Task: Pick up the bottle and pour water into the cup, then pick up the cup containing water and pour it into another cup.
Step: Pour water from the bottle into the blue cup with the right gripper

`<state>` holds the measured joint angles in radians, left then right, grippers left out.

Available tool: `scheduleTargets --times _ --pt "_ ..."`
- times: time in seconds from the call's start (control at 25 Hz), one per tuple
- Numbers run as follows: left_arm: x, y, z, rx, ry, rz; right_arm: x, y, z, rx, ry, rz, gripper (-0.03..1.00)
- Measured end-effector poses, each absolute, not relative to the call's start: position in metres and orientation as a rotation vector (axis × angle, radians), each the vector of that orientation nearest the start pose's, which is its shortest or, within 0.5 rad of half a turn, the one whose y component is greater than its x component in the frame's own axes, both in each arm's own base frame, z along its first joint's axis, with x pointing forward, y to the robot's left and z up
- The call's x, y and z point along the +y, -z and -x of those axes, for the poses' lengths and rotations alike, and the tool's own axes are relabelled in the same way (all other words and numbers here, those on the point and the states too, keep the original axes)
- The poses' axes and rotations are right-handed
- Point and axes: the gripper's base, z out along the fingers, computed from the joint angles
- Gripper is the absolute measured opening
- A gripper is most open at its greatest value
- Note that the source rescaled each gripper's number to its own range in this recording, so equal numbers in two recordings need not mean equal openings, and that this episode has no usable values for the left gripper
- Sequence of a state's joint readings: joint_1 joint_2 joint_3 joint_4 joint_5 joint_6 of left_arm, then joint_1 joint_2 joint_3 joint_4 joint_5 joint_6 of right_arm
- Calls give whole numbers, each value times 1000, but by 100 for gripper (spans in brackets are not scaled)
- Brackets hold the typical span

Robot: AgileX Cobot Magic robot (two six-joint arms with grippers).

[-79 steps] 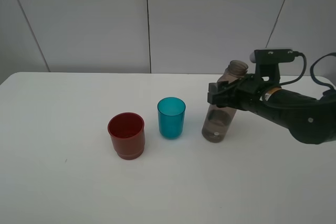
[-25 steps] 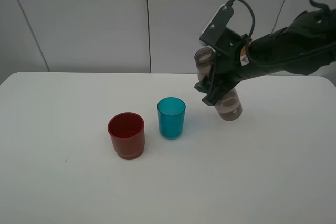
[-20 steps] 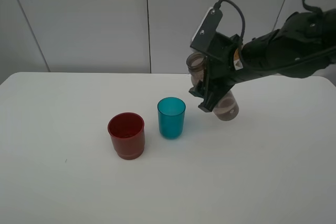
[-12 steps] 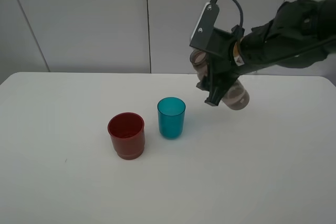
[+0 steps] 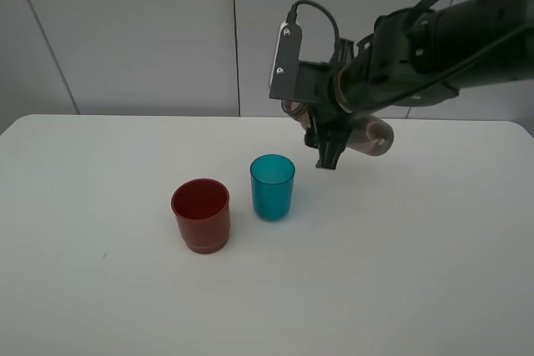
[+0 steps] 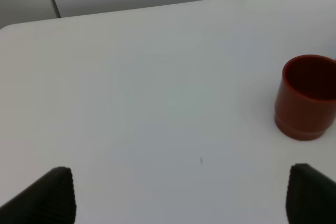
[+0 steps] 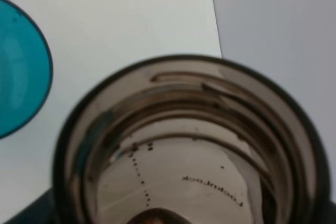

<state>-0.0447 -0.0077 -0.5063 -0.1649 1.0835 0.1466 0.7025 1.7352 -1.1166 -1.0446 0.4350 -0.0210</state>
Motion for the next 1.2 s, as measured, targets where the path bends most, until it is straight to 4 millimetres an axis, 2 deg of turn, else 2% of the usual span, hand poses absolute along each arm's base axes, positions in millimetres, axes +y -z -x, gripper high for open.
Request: scheduleTargets --times 0.32,0.48,1.04,1.2 --pt "-13 -278 9 2034 134 -206 214 -206 -314 1650 757 1754 0" --pt "-13 -278 9 2034 134 -206 221 -197 -313 1632 794 1770 0" --pt "-13 -278 9 2034 134 -206 233 -181 -312 1542 999 1819 0" --pt "-13 -278 9 2034 134 -206 242 -174 -306 1484 1029 1863 0"
